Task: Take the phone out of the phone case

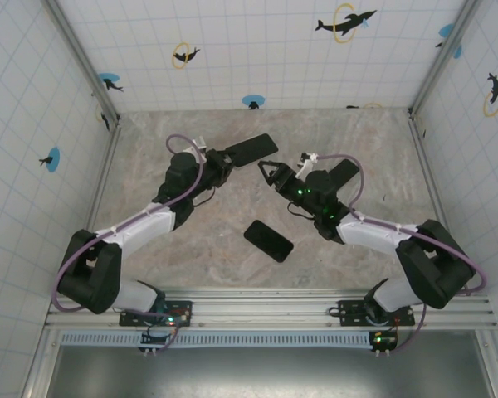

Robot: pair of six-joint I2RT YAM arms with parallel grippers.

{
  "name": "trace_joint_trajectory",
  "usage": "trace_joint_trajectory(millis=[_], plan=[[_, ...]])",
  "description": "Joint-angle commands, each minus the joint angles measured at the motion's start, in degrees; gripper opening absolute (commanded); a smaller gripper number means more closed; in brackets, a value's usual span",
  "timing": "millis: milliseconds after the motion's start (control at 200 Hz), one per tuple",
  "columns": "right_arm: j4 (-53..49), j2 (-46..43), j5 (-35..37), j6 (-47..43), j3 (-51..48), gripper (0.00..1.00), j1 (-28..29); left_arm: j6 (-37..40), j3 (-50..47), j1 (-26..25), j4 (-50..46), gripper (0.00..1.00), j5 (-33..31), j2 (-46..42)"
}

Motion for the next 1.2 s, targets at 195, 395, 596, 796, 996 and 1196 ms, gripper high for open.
trace_joint_trajectory(millis=[195, 395, 596, 796, 996, 1196], plan=[[15.5, 6.8, 4.8, 13.8, 3.7, 0.58, 2.1, -6.6, -0.5, -3.9, 8.8, 0.05, -6.8, -2.8], [21.1, 11.0, 4.9, 16.2, 6.7, 0.34, 2.9, -7.3, -1.6, -4.7, 8.5, 0.06, -8.1, -3.3], [22.8, 12.6, 4.1, 17.5, 8.7, 0.16, 3.2, -9.8, -4.2, -4.6, 7.7, 0.11, -8.6, -3.8], [21.9, 11.2, 2.4, 15.8, 8.3, 0.06, 2.5, -5.6, -1.9, -3.8, 0.9, 0.40, -6.3, -4.9], [15.7, 8.0, -7.4, 8.2, 9.2, 0.04, -0.9, 3.1, 4.3, 3.5, -10.9, 0.63, 8.1, -2.7], [15.9, 6.5, -24.4, 2.7, 8.0, 0.04, -6.3, 26.8, 22.5, 9.7, -31.9, 0.70, 31.1, 7.9]])
